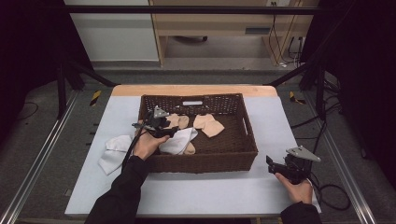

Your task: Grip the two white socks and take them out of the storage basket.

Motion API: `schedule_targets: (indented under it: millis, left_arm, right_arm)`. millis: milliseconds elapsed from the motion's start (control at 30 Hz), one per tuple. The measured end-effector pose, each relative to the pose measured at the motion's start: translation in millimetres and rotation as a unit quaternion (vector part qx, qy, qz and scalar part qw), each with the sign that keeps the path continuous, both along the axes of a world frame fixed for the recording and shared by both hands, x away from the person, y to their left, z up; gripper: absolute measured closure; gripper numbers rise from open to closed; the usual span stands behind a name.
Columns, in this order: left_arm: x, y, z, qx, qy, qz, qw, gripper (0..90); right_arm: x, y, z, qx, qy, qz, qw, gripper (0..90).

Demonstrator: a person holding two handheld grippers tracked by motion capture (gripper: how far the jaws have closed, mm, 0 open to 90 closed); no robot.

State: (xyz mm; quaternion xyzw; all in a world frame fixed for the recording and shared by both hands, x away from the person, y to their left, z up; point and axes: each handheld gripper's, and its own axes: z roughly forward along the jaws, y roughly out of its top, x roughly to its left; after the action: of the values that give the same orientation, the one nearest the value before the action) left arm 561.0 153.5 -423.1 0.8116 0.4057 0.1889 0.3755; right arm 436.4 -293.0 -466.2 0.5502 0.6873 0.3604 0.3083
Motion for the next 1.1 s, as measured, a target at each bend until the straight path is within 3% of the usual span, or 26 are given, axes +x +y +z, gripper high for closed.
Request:
schedule_targets:
  millis: [233,600,700,900,1100]
  left_arm:
    - [1.3,-1.7,-7.8,0.028,0.03,-0.018,0.999,50.9]
    - [2.7,-3.7,-19.2,0.043,0.09,-0.026,0.9946,50.4]
    - [2.9,-3.6,-19.9,0.038,0.105,-0.023,0.9935,56.3]
    - [1.4,-2.7,-15.6,0.047,0.115,-0.018,0.9922,83.2]
    - [1.9,-1.6,-14.1,0.041,0.113,-0.009,0.9927,87.4]
  right_arm:
    - [0.3,0.1,-0.5,-0.003,0.001,0.0,1.0,9.5]
    - [0.5,0.0,-0.7,-0.004,0.001,0.0,1.0,9.5]
    - [0.7,0.1,-0.8,-0.005,0.002,0.0,1.0,10.0]
    - [0.5,0.3,-0.9,-0.006,0.003,0.0,1.0,10.3]
    - [0.3,0.1,-0.8,-0.007,0.002,0.0,1.0,10.5]
